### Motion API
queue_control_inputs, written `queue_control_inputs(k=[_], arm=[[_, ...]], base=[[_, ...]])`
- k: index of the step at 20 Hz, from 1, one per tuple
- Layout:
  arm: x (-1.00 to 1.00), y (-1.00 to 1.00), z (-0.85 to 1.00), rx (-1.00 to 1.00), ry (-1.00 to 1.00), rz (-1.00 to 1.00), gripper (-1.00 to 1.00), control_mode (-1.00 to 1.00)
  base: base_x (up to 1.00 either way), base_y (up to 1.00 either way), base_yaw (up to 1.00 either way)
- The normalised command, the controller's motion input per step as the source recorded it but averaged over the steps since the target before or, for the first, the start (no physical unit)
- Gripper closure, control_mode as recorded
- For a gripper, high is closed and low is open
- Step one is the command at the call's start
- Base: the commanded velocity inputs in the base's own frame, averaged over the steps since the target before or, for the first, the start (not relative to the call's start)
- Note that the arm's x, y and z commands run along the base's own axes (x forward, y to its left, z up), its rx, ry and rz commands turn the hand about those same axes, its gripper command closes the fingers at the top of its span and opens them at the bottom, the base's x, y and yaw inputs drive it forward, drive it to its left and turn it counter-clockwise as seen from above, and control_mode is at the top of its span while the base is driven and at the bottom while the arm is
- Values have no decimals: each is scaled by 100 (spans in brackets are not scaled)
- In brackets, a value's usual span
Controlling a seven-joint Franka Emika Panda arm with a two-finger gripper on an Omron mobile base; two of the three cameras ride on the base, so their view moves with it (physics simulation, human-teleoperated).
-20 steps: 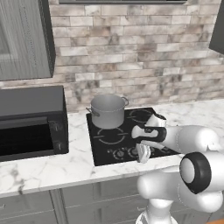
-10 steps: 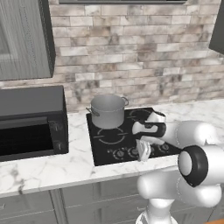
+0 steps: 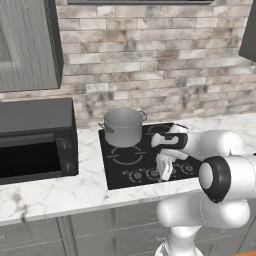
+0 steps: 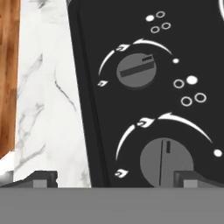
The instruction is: Turn on the burner for the pot on the stove. Wait thirty seconds for the pot to heat up. Then add the carrot to the pot.
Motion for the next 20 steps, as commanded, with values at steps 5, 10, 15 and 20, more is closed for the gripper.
queue_control_inputs(k=[5,10,15,20], arm=[[0,0,100,-3,-1,-1,-100,-100],[1,0,100,-7,-2,-2,-100,-100],[5,0,100,-6,0,0,-100,-100],[36,-1,98,-1,1,4,-100,-100]], base=[[0,0,0],[0,0,0],[0,0,0],[0,0,0]])
